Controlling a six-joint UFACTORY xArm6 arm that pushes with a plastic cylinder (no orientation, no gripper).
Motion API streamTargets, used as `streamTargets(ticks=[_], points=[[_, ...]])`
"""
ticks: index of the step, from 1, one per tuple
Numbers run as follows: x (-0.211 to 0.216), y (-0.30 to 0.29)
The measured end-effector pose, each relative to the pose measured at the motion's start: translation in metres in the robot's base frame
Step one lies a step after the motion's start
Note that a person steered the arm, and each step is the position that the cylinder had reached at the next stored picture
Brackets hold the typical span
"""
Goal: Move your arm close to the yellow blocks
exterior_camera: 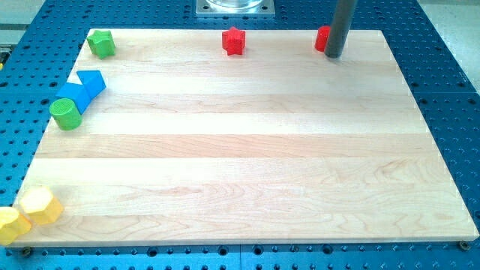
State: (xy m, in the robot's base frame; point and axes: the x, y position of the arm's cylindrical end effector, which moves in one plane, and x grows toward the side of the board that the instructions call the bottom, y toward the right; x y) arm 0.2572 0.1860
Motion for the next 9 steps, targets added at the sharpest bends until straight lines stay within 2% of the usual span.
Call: streamTargets(ticks=[3,4,6,9], points=[[0.000,-0.009],[0.019,-0.044],[0.107,-0.162],[0.139,-0.245]])
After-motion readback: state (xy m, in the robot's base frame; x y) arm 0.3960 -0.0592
